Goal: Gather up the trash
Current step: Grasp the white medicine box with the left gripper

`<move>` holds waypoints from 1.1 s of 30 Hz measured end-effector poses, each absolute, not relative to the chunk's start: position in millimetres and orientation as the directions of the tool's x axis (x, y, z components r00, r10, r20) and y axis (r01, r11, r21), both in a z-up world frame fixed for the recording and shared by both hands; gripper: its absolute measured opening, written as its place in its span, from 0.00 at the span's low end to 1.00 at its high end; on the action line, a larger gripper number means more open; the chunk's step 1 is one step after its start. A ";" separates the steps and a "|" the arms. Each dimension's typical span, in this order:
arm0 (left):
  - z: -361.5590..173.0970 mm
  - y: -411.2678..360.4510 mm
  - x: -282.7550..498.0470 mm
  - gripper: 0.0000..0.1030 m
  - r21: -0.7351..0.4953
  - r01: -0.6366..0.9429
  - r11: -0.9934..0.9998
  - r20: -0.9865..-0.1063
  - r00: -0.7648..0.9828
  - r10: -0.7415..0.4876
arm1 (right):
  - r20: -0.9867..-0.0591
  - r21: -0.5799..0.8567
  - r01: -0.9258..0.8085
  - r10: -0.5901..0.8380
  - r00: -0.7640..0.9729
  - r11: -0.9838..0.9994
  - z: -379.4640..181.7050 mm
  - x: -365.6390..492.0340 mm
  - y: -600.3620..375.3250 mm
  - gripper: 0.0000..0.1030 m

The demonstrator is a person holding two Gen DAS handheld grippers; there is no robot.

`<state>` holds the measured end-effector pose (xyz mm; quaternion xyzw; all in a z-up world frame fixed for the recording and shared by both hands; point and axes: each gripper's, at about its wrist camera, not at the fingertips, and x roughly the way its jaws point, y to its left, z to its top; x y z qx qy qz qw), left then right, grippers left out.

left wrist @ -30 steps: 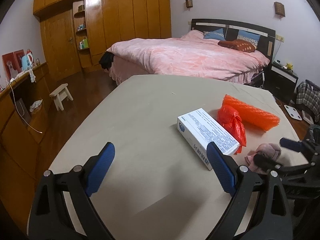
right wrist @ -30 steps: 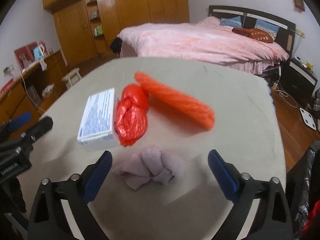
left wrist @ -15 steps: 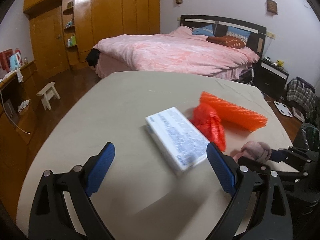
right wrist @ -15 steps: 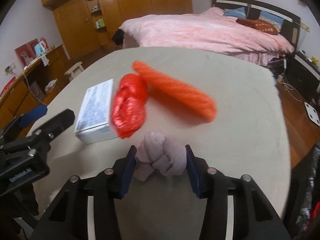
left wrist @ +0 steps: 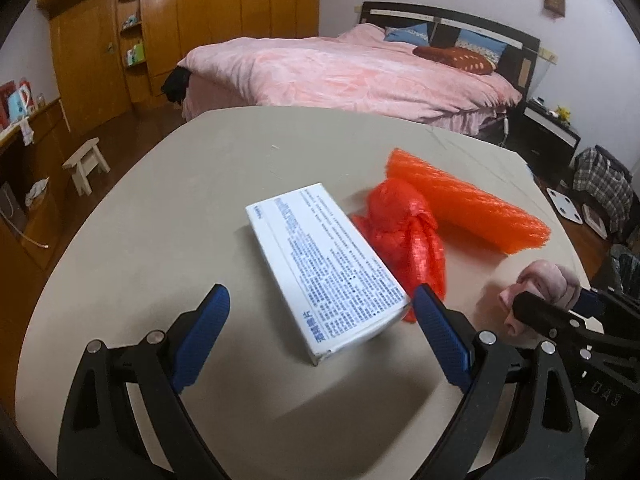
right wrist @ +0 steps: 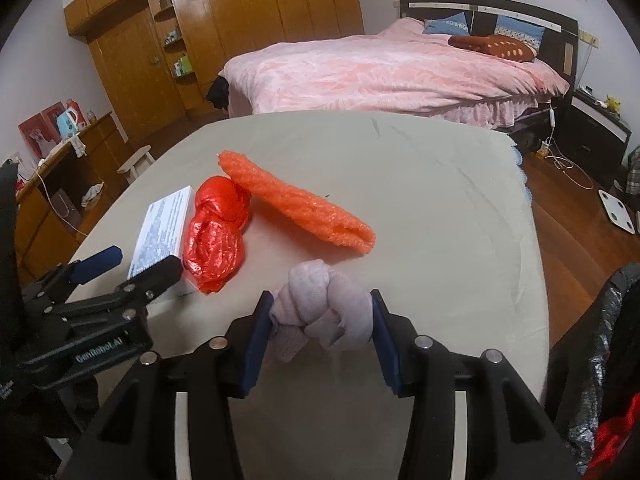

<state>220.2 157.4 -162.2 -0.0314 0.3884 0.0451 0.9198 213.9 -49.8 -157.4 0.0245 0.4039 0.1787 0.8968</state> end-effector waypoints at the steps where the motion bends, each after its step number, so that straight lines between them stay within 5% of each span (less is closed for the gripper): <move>1: -162.1 159.2 219.3 0.88 -0.020 -0.112 0.994 -0.718 0.693 0.063 | -0.717 0.188 -0.302 0.341 0.608 0.934 -157.8 213.1 -49.4 0.46; 8: -157.4 188.1 203.8 0.88 0.024 -0.184 0.983 -0.717 0.682 0.145 | -0.712 0.187 -0.303 0.342 0.614 0.934 -155.0 214.6 -50.4 0.46; 21: -162.2 192.4 239.4 0.87 -0.023 -0.125 0.992 -0.736 0.674 0.068 | -0.703 0.181 -0.281 0.324 0.633 0.942 -150.7 214.4 -58.1 0.46; 22: -163.3 191.9 241.9 0.85 -0.024 -0.122 0.992 -0.739 0.671 0.065 | -0.702 0.181 -0.283 0.325 0.633 0.942 -150.4 214.6 -58.2 0.46; 25: -167.7 191.2 249.1 0.57 -0.052 -0.100 0.994 -0.756 0.654 0.026 | -0.697 0.179 -0.288 0.328 0.637 0.941 -148.1 212.7 -57.8 0.46; 33: -142.7 179.8 229.4 0.53 -0.061 -0.091 0.994 -0.699 0.715 0.023 | -0.662 0.190 -0.297 0.346 0.665 0.936 -127.0 203.4 -64.6 0.46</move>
